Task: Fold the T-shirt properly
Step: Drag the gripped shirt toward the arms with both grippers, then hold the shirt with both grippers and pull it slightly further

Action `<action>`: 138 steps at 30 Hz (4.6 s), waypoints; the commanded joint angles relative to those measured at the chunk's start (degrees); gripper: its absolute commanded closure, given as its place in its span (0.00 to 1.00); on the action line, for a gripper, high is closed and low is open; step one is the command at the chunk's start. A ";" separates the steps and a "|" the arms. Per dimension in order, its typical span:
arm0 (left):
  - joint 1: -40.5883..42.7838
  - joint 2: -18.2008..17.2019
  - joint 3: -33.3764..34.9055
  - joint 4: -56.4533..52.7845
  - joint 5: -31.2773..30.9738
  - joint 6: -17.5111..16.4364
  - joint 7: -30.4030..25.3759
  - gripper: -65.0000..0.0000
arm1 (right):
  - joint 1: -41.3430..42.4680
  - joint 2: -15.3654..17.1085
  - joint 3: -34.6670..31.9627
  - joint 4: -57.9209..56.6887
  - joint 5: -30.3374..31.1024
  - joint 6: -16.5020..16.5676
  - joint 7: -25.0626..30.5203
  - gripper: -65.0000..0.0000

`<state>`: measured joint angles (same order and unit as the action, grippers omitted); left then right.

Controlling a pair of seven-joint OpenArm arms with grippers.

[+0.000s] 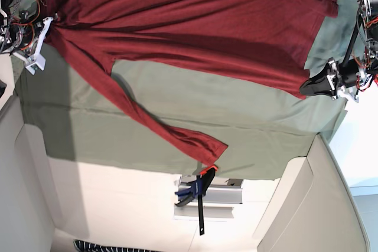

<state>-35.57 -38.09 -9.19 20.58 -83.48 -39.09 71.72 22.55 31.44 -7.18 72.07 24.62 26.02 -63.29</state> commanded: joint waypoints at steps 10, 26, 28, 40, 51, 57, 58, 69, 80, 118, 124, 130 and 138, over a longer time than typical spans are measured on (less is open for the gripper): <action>0.76 -1.29 -3.32 7.21 -1.52 -0.91 6.47 1.00 | 0.74 1.09 0.59 0.94 -0.17 0.35 0.24 1.00; 12.92 -1.27 -3.32 20.31 -1.52 -0.91 2.08 1.00 | 0.46 1.11 0.59 0.94 -0.20 0.35 0.07 1.00; 12.94 -1.27 -3.32 20.28 -1.52 -0.91 0.52 1.00 | 0.46 1.11 0.59 0.94 -0.20 0.39 0.11 1.00; 14.53 0.90 -3.26 20.28 6.64 -0.91 -6.43 1.00 | 0.44 1.44 0.57 0.83 -3.74 1.95 2.23 1.00; 15.45 3.02 -3.26 20.28 12.68 -0.91 -11.41 1.00 | 0.44 1.46 0.57 0.76 -3.82 2.97 2.23 1.00; 15.43 2.99 -3.28 20.28 13.73 -0.91 -11.56 1.00 | 0.44 1.44 0.57 0.76 -3.82 2.95 2.21 1.00; 15.43 2.99 -3.28 20.28 14.51 -0.91 -11.58 1.00 | 0.44 1.44 0.57 0.76 -3.82 2.95 2.21 1.00; 15.43 2.99 -3.28 20.31 18.80 -0.91 -13.75 1.00 | 0.44 1.44 0.57 0.76 -3.82 2.89 2.21 1.00; 15.39 2.25 -3.63 20.31 17.38 -0.91 -14.53 1.00 | 0.44 1.42 0.57 0.76 -3.82 2.67 2.47 1.00; 15.41 -1.42 -7.02 20.31 13.75 -0.91 -13.20 0.71 | 0.92 2.67 0.59 0.90 -13.00 -0.13 4.81 0.60; 15.41 -1.92 -7.02 20.31 13.51 -0.91 -13.16 0.71 | 0.92 4.76 0.59 1.07 -16.31 -2.99 5.44 0.60; 15.41 -1.92 -7.02 20.31 13.40 -0.91 -13.20 0.71 | 0.94 5.25 0.59 1.07 -20.76 -7.26 8.70 0.60; 15.41 -1.92 -6.99 20.31 13.40 -0.91 -13.18 0.71 | 5.05 4.96 0.59 1.05 -26.73 -17.62 11.47 0.60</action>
<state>-18.90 -38.39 -15.81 40.01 -68.60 -39.42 59.13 25.85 35.35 -7.14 72.25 -1.30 9.08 -52.80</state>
